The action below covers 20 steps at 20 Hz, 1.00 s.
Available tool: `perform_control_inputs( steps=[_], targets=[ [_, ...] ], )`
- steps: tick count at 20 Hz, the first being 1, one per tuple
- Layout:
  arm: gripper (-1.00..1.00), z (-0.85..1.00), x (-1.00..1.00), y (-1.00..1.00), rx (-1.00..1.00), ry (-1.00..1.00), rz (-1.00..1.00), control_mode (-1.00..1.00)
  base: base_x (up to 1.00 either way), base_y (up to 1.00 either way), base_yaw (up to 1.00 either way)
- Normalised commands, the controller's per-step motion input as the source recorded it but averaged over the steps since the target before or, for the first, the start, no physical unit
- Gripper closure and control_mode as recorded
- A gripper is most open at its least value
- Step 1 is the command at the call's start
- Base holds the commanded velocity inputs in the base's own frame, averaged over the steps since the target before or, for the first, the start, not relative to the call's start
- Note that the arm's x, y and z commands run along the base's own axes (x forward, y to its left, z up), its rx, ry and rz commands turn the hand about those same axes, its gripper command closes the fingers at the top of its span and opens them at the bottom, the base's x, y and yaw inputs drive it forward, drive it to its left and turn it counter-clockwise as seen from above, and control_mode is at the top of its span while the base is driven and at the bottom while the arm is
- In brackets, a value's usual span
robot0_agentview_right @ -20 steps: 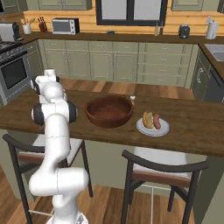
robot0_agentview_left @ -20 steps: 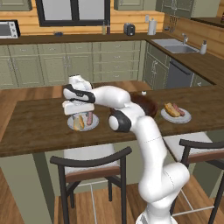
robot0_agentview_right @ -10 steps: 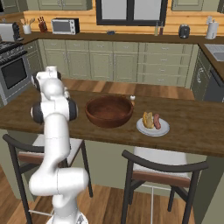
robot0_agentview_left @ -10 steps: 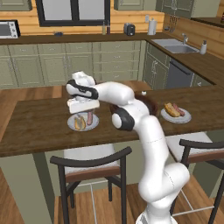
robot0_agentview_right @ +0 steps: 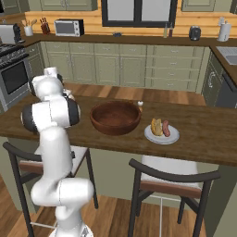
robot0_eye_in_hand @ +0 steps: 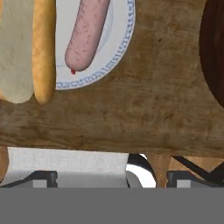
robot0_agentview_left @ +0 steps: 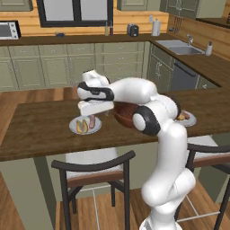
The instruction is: Place one bun and one sausage from the bowl on each plate.
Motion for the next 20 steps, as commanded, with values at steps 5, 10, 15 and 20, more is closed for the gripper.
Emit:
perform_control_inputs(
  steps=[5, 10, 15, 20],
  targets=[
    [-1.00, 0.38, -0.99, -0.75, 0.16, -0.32, 0.00, -1.00, 0.00, 0.00, 0.00],
    [-1.00, 0.31, -0.76, -0.83, 0.16, -0.30, 0.00, -1.00, 0.00, 0.00, 0.00],
    [-1.00, 0.66, -0.55, -0.85, 0.15, -0.14, 0.00, -1.00, 0.00, 0.00, 0.00],
    [-1.00, 0.71, -0.30, -0.77, 0.05, -0.05, 0.01, -1.00, 0.00, 0.00, 0.00]
  ],
)
